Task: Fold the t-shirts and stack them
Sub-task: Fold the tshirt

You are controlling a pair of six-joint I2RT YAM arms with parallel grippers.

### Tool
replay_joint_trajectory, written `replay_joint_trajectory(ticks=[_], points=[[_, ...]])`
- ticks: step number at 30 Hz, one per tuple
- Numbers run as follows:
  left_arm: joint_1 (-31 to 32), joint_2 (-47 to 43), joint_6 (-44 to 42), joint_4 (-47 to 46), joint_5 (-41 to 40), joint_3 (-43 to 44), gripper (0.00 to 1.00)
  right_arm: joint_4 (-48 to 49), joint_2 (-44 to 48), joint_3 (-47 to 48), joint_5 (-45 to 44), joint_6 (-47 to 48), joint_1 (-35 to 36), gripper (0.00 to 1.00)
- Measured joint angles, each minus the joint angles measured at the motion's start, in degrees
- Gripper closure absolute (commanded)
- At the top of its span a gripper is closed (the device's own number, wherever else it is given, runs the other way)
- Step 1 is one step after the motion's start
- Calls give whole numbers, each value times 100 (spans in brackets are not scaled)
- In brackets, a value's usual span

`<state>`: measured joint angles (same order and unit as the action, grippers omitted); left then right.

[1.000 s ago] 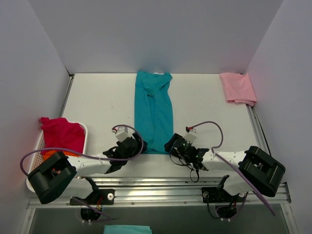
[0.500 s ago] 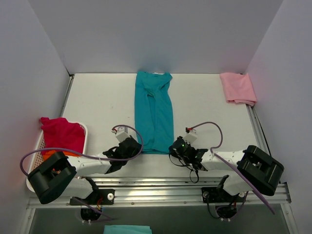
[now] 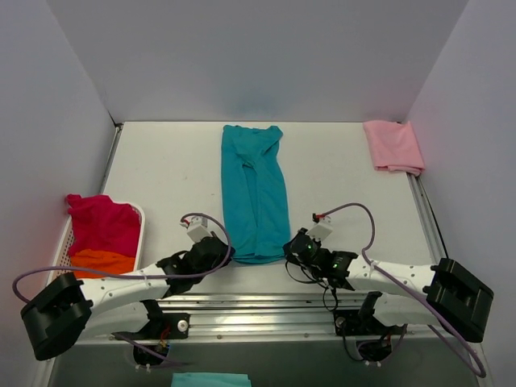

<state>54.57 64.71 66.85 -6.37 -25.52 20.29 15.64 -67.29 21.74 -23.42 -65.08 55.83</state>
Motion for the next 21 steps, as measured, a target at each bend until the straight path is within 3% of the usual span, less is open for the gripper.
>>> replay_joint_trajectory(ticks=[11,21], points=[[282,-1875,326,1821,-52,-42,98,-1032,345,181,-313,-197,387,100],[-229,-1661,-118,2426,-267,1154,98,-1316,-350,2205,-730,673,-107,100]])
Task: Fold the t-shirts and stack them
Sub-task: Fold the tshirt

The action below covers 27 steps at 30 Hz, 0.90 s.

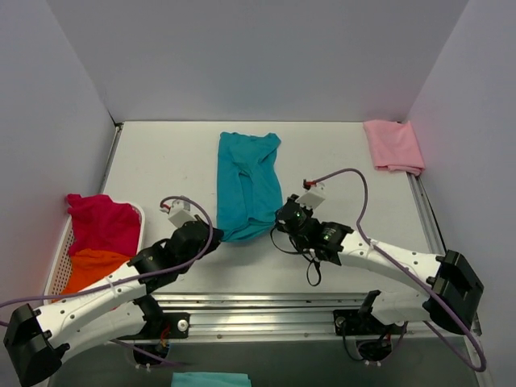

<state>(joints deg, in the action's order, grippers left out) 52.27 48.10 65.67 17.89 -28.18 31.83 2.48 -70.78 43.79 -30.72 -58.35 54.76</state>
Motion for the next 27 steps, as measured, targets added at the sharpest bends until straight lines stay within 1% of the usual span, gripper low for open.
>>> replay_joint_trajectory(ticks=[5,8,16,17,19,20,21,22,23,25,27], points=[[-649,498,-326,-96,116,590,98,52,-584,487,33,433,-485,100],[-1043,944,-485,-203,256,918,98,72,-1032,798,118,621,-708,100],[-1982,2389,-822,-651,866,1648,97,221,-2345,1923,472,966,-1287,100],[-2107,2597,-857,-704,966,1762,94,223,-2570,2127,525,986,-1388,100],[-2365,3117,-977,-822,1220,2090,84,223,-3136,2697,640,1021,-1593,98],[-2494,3414,-1054,-896,1342,2299,76,216,-3427,2970,691,1029,-1681,91],[-2636,3735,-1126,-984,1473,2529,33,184,-3703,3263,726,1032,-1768,53],[-2789,4107,-1233,-984,1639,2826,3,68,-4041,3648,756,1036,-1860,32],[-2931,4492,-1300,-1056,1803,3167,6,-11,-4378,4063,782,1049,-1943,1],[-3237,5379,-1484,-1073,2249,4041,6,-520,-5134,5213,778,1126,-2114,0],[-3497,6369,-1681,-861,2684,5274,6,-927,-5744,6282,723,1174,-2253,0]])
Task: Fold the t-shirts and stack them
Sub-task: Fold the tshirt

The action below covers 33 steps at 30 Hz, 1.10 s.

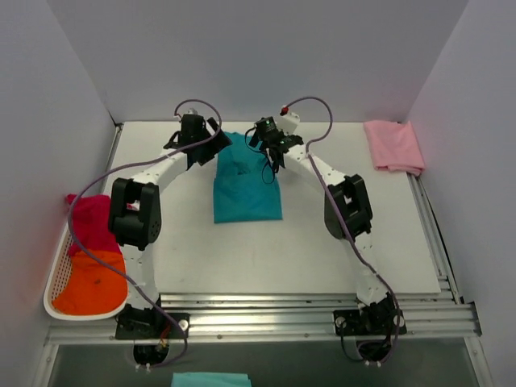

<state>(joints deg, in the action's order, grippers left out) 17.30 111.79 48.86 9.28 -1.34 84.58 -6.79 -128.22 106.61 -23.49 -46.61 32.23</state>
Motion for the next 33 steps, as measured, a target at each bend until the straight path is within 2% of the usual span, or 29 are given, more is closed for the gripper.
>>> replay_joint_trajectory(ticks=[3,5,7,9,12,16,19,23,27,33], points=[[-350,1034,-214,275,686,1534,6,-811,-474,1340,-229,48,-129,0],[-520,1126,-363,505,918,1836,6,-1075,-313,1604,-463,92,-179,0],[-629,970,-511,732,999,1950,6,-1137,105,1355,-634,136,-175,0],[-660,647,-621,916,990,1899,6,-940,927,492,-793,175,-131,0],[-603,-295,-678,973,872,1248,6,-546,2391,-1226,-920,188,-66,0],[-415,-1930,-560,772,522,-494,6,212,3947,-3390,-841,129,-33,0],[-120,-2872,-304,487,238,-2031,5,964,4557,-4975,-562,50,-37,0],[308,-3110,42,153,120,-3735,5,1561,4837,-6655,-83,-103,-26,0],[629,-3161,518,-354,81,-4935,4,1917,5058,-7451,245,-249,94,0],[846,-3104,872,-1399,33,-5233,3,2699,5158,-7608,431,-411,350,0]])
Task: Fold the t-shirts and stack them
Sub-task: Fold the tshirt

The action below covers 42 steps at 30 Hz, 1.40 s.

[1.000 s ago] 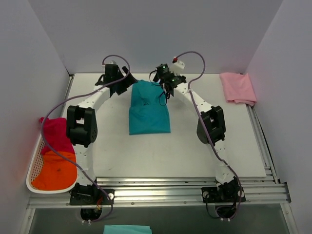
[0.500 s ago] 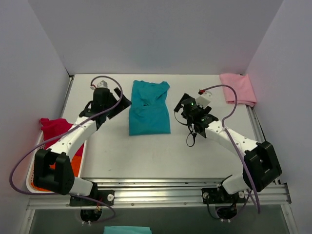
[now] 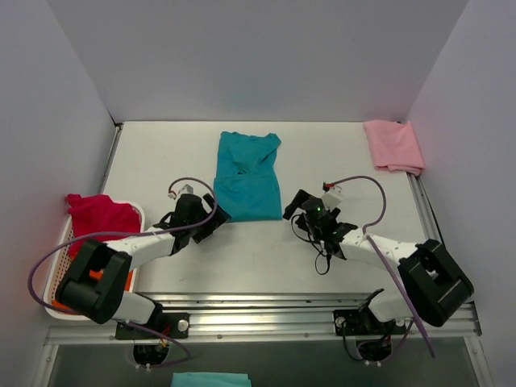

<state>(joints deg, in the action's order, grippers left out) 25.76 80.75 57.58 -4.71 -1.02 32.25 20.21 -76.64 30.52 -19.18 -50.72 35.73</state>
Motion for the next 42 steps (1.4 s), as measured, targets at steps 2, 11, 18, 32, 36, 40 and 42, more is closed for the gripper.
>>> replay_joint_trajectory(ticks=[2,11,18,32,36,40,42], points=[[4,151,61,-299,-4,2,2,188,-186,42,31,-24,15,0],[4,758,236,-1147,46,203,2,887,-1665,695,151,-70,212,0],[2,1025,273,-1394,76,354,5,1631,-2317,1086,227,-133,363,22],[-48,1178,315,-1298,13,225,78,1161,-2391,1075,295,-343,461,100],[-48,1255,289,-1360,-33,225,95,1082,-2352,1075,282,-337,483,100],[-46,1259,236,-1401,-72,225,98,841,-2177,1008,264,-326,505,100],[-35,1185,210,-1388,-118,177,98,673,-1978,929,216,-326,560,100]])
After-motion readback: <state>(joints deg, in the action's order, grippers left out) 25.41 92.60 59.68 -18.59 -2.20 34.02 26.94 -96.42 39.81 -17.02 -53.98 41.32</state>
